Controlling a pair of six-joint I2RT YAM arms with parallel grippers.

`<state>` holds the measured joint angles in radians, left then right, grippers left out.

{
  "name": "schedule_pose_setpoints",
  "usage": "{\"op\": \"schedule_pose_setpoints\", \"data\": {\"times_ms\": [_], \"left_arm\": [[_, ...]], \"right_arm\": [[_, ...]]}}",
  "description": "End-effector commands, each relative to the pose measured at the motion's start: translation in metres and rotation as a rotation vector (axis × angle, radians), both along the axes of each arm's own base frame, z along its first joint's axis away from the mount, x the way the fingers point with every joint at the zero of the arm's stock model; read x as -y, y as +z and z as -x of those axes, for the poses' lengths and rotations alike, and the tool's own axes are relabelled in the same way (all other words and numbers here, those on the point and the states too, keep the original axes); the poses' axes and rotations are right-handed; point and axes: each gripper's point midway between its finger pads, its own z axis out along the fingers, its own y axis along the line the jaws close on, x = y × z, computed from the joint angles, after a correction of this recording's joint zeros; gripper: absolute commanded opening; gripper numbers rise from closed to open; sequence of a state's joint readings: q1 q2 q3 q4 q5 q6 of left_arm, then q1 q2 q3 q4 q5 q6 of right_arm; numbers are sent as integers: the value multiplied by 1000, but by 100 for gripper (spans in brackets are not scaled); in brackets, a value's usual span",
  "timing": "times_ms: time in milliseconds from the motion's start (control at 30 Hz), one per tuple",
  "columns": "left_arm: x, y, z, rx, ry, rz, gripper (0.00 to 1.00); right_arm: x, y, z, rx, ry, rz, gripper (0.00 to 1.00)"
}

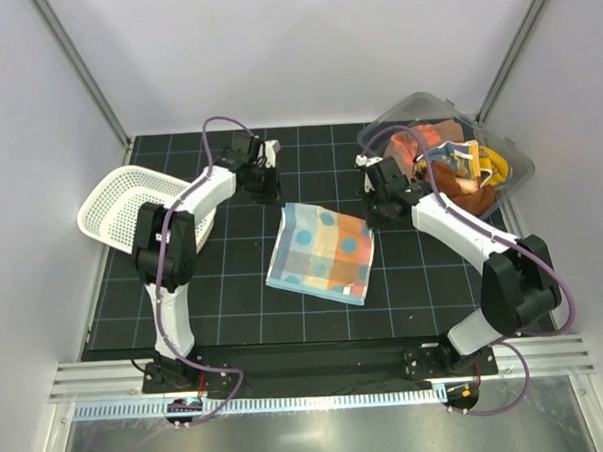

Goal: Fold and stack the towels
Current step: Fold the towel

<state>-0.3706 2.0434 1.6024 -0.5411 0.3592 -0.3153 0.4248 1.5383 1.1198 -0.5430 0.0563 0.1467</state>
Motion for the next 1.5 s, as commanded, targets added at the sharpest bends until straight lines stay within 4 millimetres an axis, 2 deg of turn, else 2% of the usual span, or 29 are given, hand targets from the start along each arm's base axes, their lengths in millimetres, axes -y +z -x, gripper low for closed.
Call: {"op": "schedule_pose_setpoints", "data": {"times_ms": [0,100,133,167,200,233,467,567,633,800,900,1033,1200,1367,1467], "left_arm": [[5,27,2,70,13,33,0],[6,22,16,52,3,26,0],[6,31,19,73,-1,33,0],[3,25,25,64,3,17,0],[3,28,28,74,-1,18,0],[4,37,32,92,-2,26,0],[-9,34,56,94,19,-10,0],[-15,31,62,95,33,-31,0],[-17,34,65,102,39,-32,0],[-21,28,82,90,44,-50,0],[-24,19,94,64,44,-65,0],[-28,3,111,22,56,-89,0],[-32,-4,122,8,71,-113,0],[-33,-2,130,12,72,-128,0],[-38,-6,134,-2,81,-144,0]], "right_arm": [[0,10,11,20,-30,0,1],[-1,10,23,15,-37,21,1],[0,10,26,15,-50,26,1],[3,10,33,11,-55,29,1],[5,10,36,9,-66,30,1],[6,9,40,1,-70,23,1],[2,6,75,-33,-88,-50,1],[-4,10,88,-35,-84,-112,1],[-15,15,98,-39,-62,-173,1],[-22,12,118,-58,-58,-225,1],[-24,6,131,-70,-63,-247,1],[-27,-14,147,-112,-87,-268,1],[-46,-24,169,-161,-41,-310,1],[-51,-28,181,-169,-23,-316,1],[-47,-30,182,-151,-44,-294,1]]}}
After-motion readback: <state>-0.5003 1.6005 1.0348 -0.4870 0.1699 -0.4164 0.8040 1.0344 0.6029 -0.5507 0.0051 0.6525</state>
